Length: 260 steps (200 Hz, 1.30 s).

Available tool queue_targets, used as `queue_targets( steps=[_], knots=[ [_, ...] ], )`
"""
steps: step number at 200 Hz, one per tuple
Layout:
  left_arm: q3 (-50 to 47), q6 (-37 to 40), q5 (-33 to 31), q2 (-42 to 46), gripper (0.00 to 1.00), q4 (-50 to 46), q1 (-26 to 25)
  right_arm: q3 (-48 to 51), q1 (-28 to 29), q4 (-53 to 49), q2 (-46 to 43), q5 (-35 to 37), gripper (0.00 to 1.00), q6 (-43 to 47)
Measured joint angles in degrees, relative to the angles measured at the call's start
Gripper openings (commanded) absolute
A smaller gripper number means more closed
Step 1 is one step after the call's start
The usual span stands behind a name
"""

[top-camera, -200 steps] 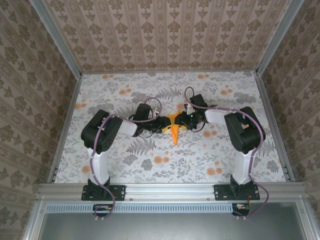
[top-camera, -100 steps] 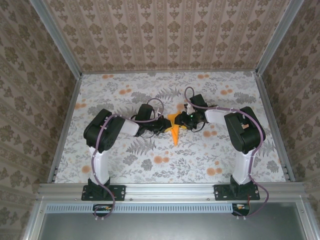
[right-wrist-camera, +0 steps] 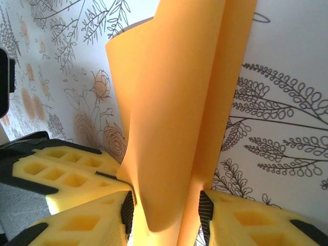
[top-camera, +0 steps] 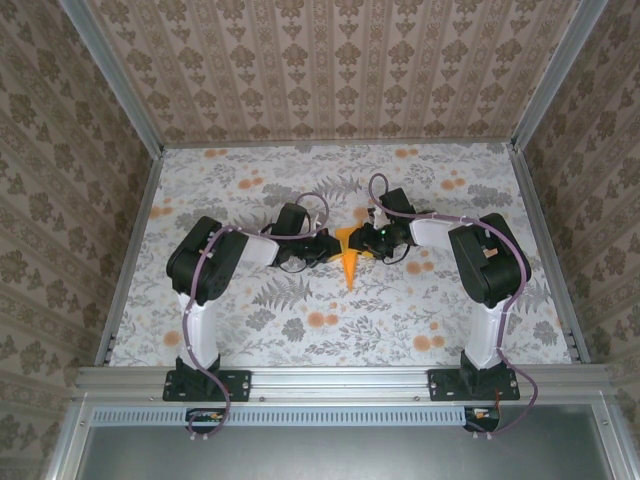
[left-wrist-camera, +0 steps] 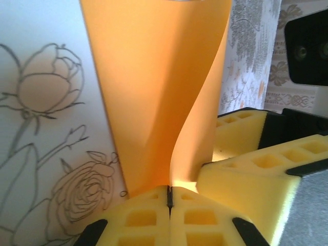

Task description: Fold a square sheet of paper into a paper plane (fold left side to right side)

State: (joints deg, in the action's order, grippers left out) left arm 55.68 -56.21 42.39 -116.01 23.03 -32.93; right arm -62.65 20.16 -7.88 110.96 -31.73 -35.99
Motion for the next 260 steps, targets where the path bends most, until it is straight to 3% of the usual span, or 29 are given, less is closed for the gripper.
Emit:
queue_targets(
  steps=[84, 159, 260],
  knots=[
    [2.3, 3.6, -0.1, -1.3, 0.0, -2.9, 0.4, 1.6, -1.4, 0.9, -1.7, -0.1, 0.47, 0.0],
    [2.9, 5.2, -0.1, -1.3, 0.0, -4.4, 0.4, 2.2, -4.9, 2.4, -6.2, -1.8, 0.36, -0.2],
    [4.4, 7.9, -0.4, -1.3, 0.0, -7.9, 0.3, -8.2, -4.4, -1.2, 1.2, 0.2, 0.56, -0.7]
  ],
)
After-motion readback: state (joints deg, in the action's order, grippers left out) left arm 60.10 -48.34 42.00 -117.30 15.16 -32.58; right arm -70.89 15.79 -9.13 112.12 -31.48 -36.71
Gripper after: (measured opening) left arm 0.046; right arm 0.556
